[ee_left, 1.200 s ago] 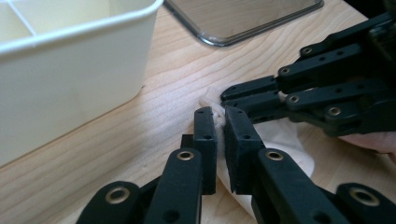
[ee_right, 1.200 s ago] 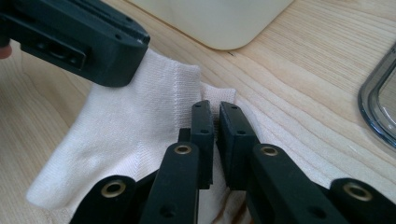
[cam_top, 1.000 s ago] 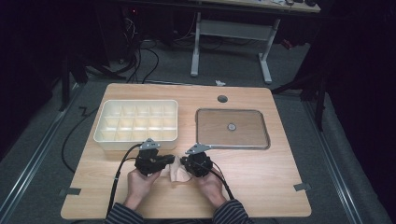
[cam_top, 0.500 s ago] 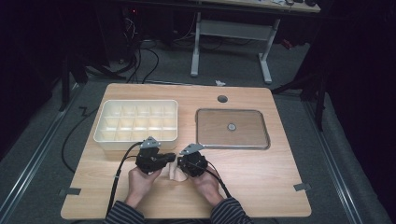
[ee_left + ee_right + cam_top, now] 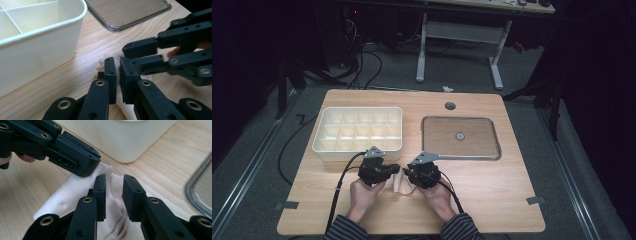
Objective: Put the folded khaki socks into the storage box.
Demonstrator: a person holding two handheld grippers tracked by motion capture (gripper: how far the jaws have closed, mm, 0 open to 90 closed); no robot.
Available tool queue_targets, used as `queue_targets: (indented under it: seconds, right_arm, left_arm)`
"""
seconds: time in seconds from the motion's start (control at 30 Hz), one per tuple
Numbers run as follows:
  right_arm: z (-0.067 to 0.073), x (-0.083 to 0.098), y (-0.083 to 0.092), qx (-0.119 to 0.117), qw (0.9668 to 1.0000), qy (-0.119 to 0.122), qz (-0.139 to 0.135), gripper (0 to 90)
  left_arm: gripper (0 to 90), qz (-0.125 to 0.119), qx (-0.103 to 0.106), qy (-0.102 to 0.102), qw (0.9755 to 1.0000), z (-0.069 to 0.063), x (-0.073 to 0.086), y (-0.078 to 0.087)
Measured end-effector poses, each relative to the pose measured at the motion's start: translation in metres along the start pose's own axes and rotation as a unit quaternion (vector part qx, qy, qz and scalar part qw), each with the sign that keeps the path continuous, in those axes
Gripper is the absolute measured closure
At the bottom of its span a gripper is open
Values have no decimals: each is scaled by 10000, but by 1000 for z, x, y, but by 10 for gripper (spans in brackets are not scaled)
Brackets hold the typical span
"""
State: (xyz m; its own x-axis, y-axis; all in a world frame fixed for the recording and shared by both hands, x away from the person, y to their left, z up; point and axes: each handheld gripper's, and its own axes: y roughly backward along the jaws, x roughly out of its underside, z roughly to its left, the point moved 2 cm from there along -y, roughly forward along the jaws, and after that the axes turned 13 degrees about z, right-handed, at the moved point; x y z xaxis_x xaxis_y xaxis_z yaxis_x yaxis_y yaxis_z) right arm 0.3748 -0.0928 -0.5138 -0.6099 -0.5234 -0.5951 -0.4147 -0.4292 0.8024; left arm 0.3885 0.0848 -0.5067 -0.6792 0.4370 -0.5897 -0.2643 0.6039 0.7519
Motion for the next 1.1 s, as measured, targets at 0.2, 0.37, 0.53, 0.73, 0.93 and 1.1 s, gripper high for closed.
queue_targets:
  seconds: [0.2, 0.37, 0.53, 0.73, 0.93, 1.1]
  right_arm:
    - [-4, 12, 9, 185, 9998, -96, -40, 631]
    - [-9, 23, 9, 217, 9993, -310, -12, 572]
    - [-9, 28, 0, 96, 9991, -369, 177, 613]
    - [-6, 28, -9, 39, 9993, -232, 307, 722]
    - [-3, 25, -11, 76, 9991, -98, 396, 750]
    - [-3, 23, -12, 11, 9992, -100, 389, 753]
  left_arm:
    - [852, -23, -77, -2, 10000, -1, 1, 2]
    - [852, -29, -105, 7, 9999, -1, 1, 1]
    - [852, -24, -91, -7, 10000, -2, 1, 2]
    - [852, -54, -23, -9, 10000, -3, 0, 4]
    - [851, -88, 11, -43, 10000, -5, -4, 5]
    - [851, -89, 16, -48, 9999, -6, -4, 5]
